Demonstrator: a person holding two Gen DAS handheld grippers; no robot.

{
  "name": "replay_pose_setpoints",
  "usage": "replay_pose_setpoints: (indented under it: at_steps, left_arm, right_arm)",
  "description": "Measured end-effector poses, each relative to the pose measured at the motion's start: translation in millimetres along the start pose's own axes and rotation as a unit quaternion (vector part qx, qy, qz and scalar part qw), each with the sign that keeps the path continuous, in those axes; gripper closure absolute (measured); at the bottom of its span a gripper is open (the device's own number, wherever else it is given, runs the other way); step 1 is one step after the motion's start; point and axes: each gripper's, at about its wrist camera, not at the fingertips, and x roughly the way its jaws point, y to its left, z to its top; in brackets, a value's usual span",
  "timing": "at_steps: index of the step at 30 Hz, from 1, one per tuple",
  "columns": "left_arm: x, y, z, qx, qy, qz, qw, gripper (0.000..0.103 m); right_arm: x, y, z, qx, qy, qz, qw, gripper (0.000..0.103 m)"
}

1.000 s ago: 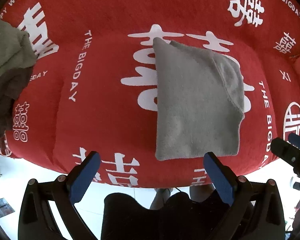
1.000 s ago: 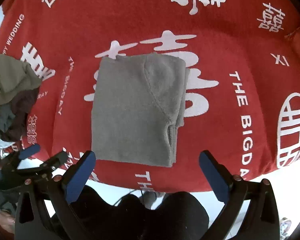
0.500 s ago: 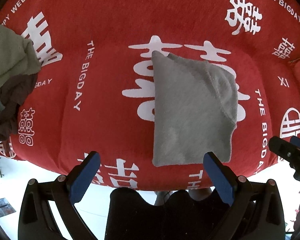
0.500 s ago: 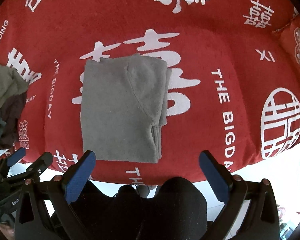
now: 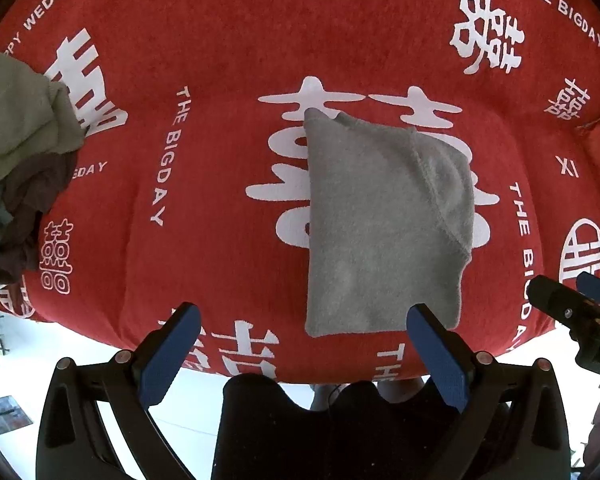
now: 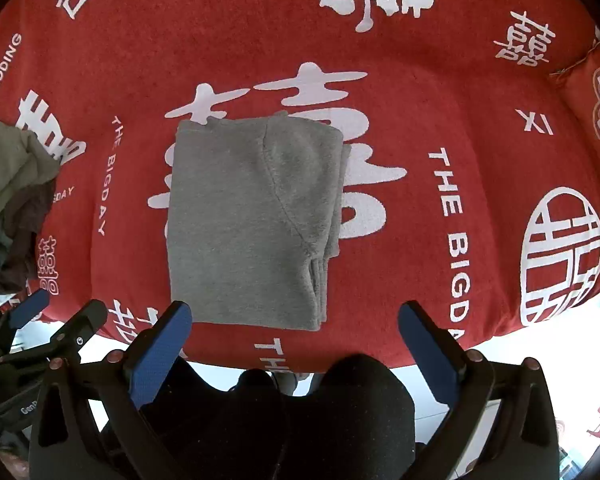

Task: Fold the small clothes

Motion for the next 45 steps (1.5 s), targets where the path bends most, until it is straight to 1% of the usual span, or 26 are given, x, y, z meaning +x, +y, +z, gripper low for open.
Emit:
replay_pose_setpoints:
  at_steps: [21,45]
  left_arm:
    - [-0.9,-2.0,-2.1,0.007,-0.003,-0.003,1.0,0.0]
    - [2.2,-0.3,-0.6,0.0,0.002,-0.005,1.0,0.0]
  right_arm:
    - [-0.8,0.5,-0.4,0.0,0.0,-0.003,1.0,0.0]
    - [-0.8,4.0,-2.0,0.005,0.0,-0.003,1.0,0.0]
